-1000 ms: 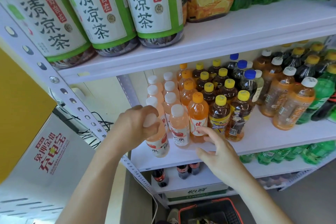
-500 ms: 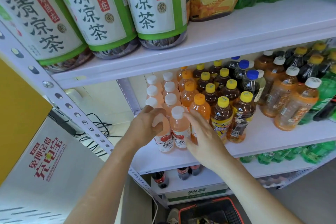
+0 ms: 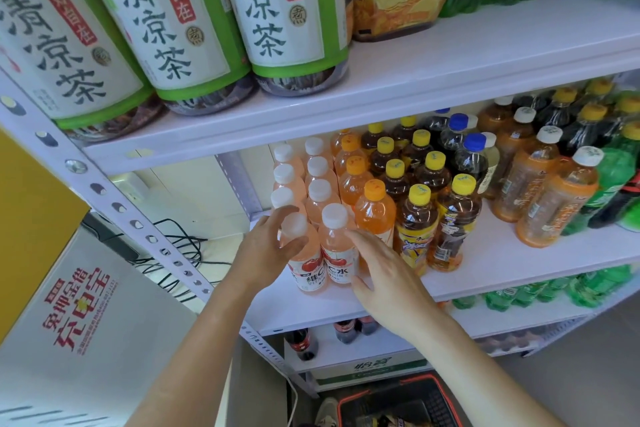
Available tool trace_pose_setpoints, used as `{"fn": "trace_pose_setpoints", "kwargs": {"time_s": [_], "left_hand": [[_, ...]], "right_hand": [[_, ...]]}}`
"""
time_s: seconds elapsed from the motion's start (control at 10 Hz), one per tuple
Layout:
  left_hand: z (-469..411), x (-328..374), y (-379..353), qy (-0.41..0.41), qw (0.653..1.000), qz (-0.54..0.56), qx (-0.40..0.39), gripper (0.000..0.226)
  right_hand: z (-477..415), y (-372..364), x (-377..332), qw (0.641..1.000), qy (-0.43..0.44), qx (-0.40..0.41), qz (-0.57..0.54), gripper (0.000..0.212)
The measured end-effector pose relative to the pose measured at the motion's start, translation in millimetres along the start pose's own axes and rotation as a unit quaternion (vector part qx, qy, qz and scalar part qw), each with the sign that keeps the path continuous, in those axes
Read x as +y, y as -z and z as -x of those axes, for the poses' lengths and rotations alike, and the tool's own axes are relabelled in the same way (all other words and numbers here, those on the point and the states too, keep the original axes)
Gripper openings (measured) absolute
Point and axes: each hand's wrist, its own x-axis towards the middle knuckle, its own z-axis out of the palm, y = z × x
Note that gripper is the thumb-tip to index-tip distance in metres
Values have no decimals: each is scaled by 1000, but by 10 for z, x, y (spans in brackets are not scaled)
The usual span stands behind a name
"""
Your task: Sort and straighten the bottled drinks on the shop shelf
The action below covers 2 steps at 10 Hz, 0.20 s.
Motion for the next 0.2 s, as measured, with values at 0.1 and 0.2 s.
{"fn": "trace_pose_setpoints", "kwargs": {"time_s": [0.1, 0.2], "left_hand": [[21, 14, -32, 10, 1000, 27, -3, 44], [31, 32, -34, 44, 996, 79, 10, 50]], "right_hand": [[215, 46, 131, 999, -32, 15, -31, 60], [438, 168, 235, 991, -98, 9, -91, 54]]}}
